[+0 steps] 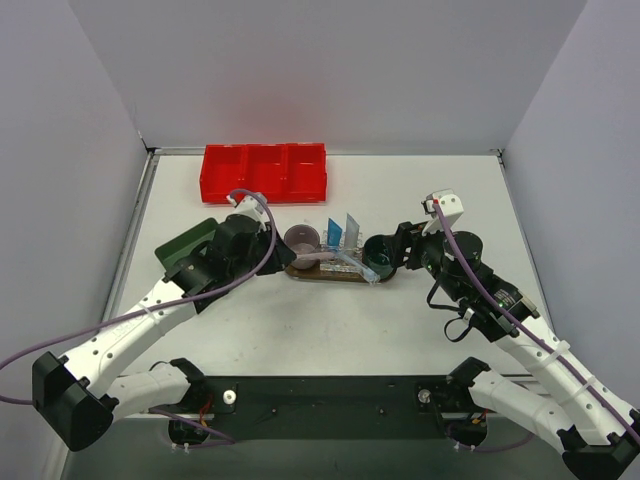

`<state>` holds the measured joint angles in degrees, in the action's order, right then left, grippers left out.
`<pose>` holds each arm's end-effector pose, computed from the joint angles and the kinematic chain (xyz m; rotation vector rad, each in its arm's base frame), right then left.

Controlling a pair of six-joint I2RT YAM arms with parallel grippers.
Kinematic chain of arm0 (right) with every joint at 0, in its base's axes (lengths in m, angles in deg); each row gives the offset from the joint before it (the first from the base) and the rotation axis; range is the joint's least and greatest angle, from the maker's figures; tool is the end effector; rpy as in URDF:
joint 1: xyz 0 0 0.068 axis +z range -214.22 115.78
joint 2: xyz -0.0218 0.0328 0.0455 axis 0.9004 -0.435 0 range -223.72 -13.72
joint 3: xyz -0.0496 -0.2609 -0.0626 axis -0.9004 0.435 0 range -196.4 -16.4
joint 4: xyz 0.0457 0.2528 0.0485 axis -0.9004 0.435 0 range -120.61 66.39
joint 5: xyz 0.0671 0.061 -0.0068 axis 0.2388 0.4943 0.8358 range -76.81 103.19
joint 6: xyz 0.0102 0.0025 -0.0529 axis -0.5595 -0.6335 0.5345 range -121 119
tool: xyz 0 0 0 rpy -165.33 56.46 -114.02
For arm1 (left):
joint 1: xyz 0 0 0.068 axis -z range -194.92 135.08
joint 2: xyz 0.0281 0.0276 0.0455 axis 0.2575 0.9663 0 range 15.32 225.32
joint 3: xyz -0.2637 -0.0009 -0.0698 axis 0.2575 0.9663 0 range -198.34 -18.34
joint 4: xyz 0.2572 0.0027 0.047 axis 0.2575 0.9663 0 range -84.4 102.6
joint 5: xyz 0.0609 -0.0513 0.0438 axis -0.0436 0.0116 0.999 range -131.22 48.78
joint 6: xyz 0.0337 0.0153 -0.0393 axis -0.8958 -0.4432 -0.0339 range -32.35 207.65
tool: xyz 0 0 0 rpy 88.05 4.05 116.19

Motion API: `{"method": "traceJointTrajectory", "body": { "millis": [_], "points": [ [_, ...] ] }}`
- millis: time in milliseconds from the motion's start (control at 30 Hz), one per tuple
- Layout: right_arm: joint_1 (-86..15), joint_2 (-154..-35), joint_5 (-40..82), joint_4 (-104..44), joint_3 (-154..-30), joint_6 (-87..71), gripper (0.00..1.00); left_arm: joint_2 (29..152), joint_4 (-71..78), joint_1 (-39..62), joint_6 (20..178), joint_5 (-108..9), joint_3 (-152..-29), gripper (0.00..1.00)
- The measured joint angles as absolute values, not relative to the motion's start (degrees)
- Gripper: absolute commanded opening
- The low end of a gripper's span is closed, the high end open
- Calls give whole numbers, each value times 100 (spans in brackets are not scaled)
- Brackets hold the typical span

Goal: Prepare toiletry sets of a toothbrush and toothpaste on the tray

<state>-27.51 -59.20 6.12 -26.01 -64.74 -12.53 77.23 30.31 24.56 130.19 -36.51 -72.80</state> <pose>0.1516 0.1076 0.3706 -0.2592 1.6083 0.5527 0.1864 -0.1497 0.3158 -0.1098 2.2225 -0.7375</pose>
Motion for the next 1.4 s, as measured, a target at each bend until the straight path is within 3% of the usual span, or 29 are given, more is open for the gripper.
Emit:
{"method": "traceJointTrajectory", "body": {
  "millis": [1400],
  "points": [
    [-2751,-5832,612,-2595,-6378,-1168,58,7734,2048,2966,12936,-2849,-6655,0]
  ]
}}
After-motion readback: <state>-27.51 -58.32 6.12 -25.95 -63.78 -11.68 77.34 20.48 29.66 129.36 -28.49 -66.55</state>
